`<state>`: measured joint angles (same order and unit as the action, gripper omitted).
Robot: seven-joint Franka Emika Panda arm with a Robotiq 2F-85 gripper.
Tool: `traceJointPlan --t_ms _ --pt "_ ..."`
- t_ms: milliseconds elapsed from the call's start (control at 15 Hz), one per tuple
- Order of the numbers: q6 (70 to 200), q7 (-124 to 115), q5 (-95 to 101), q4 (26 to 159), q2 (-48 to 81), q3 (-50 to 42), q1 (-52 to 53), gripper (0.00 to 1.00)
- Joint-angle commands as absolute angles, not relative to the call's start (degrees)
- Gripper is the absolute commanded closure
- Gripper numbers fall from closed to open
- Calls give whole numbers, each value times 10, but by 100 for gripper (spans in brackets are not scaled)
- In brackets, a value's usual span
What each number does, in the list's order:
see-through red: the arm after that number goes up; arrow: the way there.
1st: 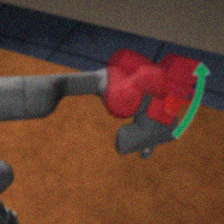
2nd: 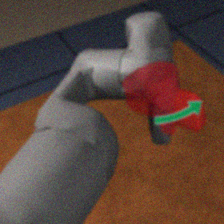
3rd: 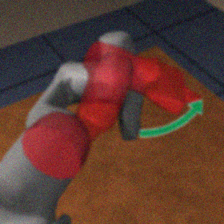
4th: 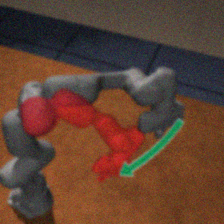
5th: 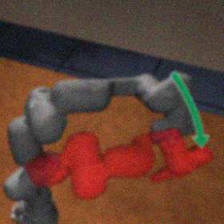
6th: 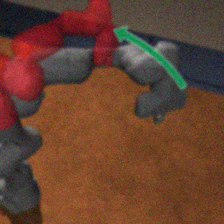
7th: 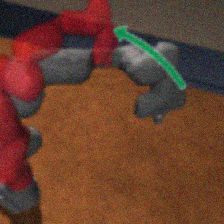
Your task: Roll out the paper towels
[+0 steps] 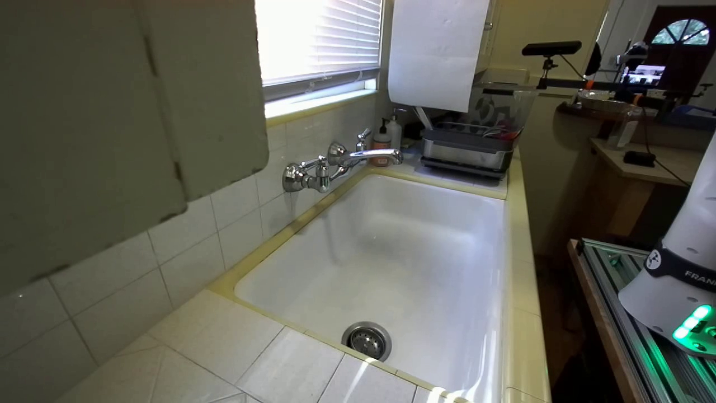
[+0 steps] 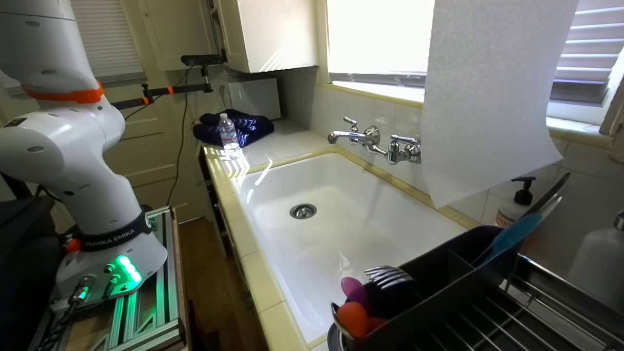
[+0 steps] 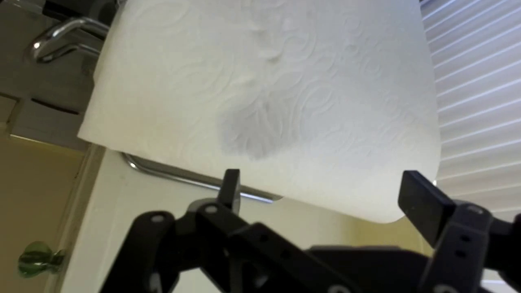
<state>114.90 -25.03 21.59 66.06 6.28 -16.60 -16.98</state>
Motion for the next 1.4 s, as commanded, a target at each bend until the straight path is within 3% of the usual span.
traceJointPlan --t_ms 0,400,1333 --pt "1205 -295 223 639 91 -187 -189 0" --pt "1249 -316 223 639 120 -209 -203 0" --pt "1198 -272 221 689 98 -185 -171 0"
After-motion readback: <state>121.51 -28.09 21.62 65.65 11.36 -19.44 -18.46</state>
